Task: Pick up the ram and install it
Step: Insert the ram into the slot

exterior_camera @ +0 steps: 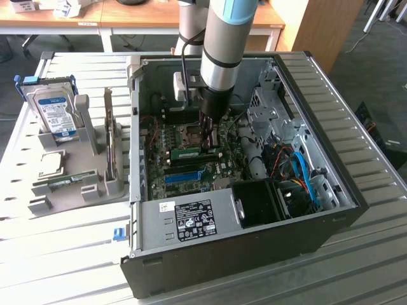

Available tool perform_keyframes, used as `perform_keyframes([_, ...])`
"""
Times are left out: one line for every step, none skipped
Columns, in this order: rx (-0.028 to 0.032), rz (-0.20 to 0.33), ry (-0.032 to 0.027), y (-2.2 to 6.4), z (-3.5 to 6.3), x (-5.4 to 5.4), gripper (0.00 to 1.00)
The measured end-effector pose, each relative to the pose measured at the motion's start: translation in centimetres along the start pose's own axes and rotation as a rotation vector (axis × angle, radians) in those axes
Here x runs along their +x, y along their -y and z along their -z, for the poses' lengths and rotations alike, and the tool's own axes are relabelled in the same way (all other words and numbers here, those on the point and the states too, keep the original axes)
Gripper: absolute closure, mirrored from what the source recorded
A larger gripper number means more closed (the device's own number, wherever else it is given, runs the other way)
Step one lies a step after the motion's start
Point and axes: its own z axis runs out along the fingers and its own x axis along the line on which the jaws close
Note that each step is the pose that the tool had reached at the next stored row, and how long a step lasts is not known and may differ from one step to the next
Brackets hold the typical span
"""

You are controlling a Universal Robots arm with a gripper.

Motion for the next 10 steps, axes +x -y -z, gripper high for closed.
perform_keyframes([0.0001,0.000,0.0000,-0.02,-0.01,0.00,0.88])
perform_keyframes([0.0002,0.000,-0.0001,-0.02,-0.01,0.00,0.88])
perform_keyframes([0.0002,0.000,-0.0001,-0.02,-0.01,0.00,0.88])
perform_keyframes([0.0002,0.000,0.0000,-0.02,-0.01,0.00,0.88])
perform_keyframes([0.0002,0.000,0.0000,-0.02,-0.01,0.00,0.88])
perform_keyframes([0.0002,0.000,0.0001,-0.02,-0.03,0.00,0.88])
perform_keyframes([0.0003,0.000,0.0005,-0.02,-0.08,0.00,0.88])
perform_keyframes([0.0003,0.000,0.0002,-0.02,-0.08,0.00,0.88])
perform_keyframes([0.0002,0.000,0.0001,-0.02,-0.07,0.00,0.88])
perform_keyframes([0.0002,0.000,0.0000,-0.02,-0.07,0.00,0.88])
